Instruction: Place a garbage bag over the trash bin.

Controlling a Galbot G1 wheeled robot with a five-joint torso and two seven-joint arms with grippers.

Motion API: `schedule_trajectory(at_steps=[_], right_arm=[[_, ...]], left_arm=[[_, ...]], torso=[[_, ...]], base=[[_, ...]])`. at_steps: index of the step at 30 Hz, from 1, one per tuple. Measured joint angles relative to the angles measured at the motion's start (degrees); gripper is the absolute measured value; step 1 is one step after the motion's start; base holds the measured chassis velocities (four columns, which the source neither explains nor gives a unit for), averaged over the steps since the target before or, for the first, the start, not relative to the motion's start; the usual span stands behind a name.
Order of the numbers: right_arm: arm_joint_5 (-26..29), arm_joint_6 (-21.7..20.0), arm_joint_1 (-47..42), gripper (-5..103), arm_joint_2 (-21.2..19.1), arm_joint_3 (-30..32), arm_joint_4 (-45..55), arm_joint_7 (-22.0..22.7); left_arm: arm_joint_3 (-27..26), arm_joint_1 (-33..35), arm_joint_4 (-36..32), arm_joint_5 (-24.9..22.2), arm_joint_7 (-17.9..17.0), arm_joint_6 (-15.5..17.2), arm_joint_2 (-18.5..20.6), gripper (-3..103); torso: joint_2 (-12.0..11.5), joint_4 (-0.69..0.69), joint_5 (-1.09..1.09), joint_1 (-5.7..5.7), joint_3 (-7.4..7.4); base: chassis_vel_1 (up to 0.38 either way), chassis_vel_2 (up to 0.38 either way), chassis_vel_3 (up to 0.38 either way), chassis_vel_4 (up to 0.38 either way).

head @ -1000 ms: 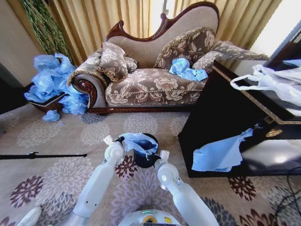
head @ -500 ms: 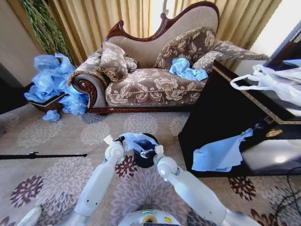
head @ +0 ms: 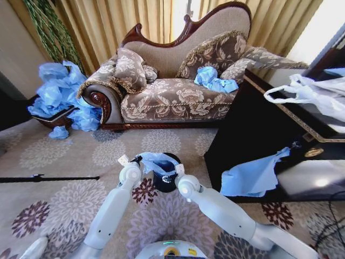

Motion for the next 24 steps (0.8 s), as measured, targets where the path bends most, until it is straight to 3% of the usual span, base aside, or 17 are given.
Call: schedule_trajectory(at_steps=[6,7,13,18,19,20,24], right_arm=[[-2.9,0.5,0.1,71,1.2,0.0,-2.9,-1.4],[-4.1,0.9,0.1,65,1.5,0.1,-4.0,-2.1],[-6.1,1.6,0.3,56,2.0,0.1,-5.5,-3.2],[-6.2,2.2,0.2,36,2.2,0.0,-5.6,-3.1],[-6.3,2.4,0.1,36,2.3,-0.1,-5.7,-3.1],[-6.3,2.7,0.0,25,2.3,-0.2,-5.6,-2.9],[-6.2,2.8,0.0,20,2.4,-0.3,-5.4,-2.6]], left_arm=[[0.0,0.0,0.1,0.0,0.2,-0.1,-0.2,0],[0.0,0.0,0.0,0.0,0.2,-0.1,-0.2,0],[-0.2,0.2,-0.2,0.0,0.2,-0.1,-0.2,0],[-0.2,0.2,-0.3,0.0,0.2,-0.1,-0.3,0],[-0.2,0.2,-0.3,0.1,0.2,-0.1,-0.3,0],[-0.2,0.2,-0.3,0.1,0.2,-0.1,-0.4,0],[-0.2,0.2,-0.3,0.1,0.2,-0.1,-0.4,0]], torso=[[0.0,0.0,0.0,0.0,0.0],[0.0,0.01,0.0,0.0,0.0],[0.0,0.01,0.0,0.0,-0.01],[0.0,0.0,0.01,0.0,-0.01],[0.0,0.02,0.02,0.01,0.0],[0.0,0.01,0.0,0.0,0.0],[0.0,0.0,0.0,0.0,-0.01]], base=[[0.0,0.0,0.0,0.0],[0.0,0.0,0.0,0.0],[0.0,0.0,0.0,0.0],[0.0,0.0,0.0,0.0],[0.0,0.0,0.0,0.0],[0.0,0.0,0.0,0.0],[0.0,0.0,0.0,0.0]])
